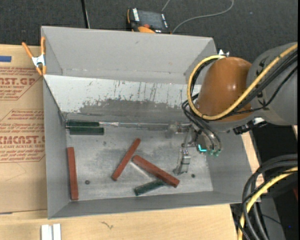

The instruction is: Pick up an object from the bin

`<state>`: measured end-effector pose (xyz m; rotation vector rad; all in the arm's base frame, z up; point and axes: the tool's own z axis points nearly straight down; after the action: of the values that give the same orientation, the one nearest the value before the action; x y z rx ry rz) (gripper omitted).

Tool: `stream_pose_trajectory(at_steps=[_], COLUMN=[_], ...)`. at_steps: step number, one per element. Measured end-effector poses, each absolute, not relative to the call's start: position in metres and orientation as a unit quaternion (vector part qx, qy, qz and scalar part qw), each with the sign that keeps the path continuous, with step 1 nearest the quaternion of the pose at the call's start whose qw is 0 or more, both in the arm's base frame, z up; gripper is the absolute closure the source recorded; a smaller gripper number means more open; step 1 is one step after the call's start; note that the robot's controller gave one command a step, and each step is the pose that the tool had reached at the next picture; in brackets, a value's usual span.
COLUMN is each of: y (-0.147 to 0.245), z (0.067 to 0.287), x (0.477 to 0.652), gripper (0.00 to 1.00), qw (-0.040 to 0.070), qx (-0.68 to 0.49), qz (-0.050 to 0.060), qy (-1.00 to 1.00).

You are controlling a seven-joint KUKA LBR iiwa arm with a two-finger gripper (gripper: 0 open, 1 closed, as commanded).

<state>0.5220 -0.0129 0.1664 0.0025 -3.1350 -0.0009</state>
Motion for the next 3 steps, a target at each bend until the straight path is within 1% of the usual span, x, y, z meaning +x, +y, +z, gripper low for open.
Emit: stream_pose_trajectory(at_steps=[1, 2, 3], y=[-0.002, -0.002, 0.018], z=[0.066, 0.07, 0.2], x=[0.493, 0.496, 0.497], gripper=[0.0, 1.0, 1.0], qw=[0.003, 0.0, -0.004], qx=[-0.003, -0.003, 0.005], qz=[-0.001, 0.0, -0.001], qy=[-1.0, -1.0, -1.0])
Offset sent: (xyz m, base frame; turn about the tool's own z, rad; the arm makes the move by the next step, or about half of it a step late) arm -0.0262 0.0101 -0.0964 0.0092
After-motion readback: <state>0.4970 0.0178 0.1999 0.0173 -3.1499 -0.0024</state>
